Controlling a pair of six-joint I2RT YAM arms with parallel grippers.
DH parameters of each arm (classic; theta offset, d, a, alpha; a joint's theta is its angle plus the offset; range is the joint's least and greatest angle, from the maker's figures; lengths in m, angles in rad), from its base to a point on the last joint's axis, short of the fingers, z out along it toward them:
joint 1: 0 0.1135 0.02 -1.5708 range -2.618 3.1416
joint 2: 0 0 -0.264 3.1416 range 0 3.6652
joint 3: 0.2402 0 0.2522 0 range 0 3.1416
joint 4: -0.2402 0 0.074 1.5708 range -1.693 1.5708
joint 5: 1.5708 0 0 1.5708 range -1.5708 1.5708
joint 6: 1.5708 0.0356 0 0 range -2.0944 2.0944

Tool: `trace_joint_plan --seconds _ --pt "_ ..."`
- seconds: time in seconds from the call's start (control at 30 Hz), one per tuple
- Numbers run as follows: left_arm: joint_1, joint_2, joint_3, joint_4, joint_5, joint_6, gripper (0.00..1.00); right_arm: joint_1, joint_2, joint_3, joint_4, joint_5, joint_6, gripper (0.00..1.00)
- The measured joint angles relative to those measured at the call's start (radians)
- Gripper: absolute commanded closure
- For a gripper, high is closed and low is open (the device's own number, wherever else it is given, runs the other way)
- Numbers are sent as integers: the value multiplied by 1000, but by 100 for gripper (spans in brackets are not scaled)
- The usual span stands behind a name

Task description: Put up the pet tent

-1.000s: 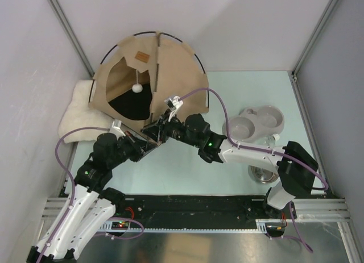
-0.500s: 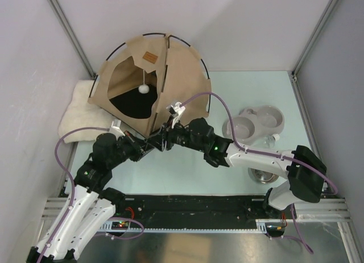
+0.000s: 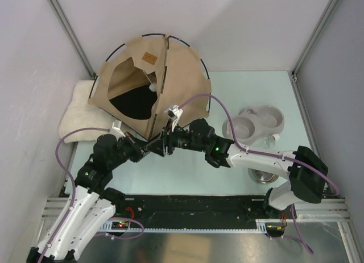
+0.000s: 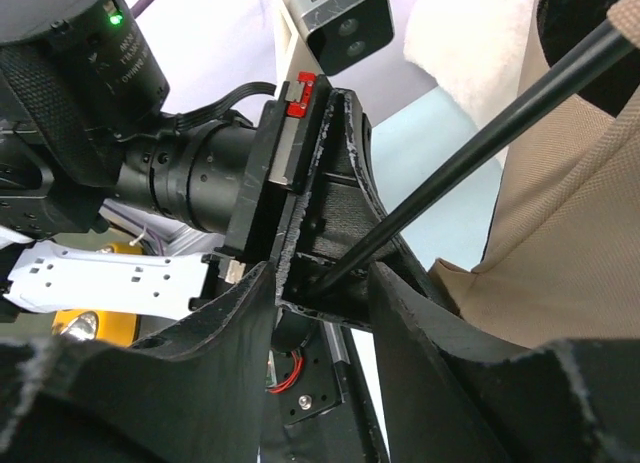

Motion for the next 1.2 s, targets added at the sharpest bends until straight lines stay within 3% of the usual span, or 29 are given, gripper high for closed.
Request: trace_joint_plan --seconds 0.53,0.7,1.2 --pt "0 -16 -25 3 0 17 100 -19 31 0 20 -14 82 58" --pt "0 -17 -28 4 0 28 100 -26 37 0 23 -27 96 67" --pt "0 14 -28 2 0 106 100 -45 90 18 36 -110 137 75"
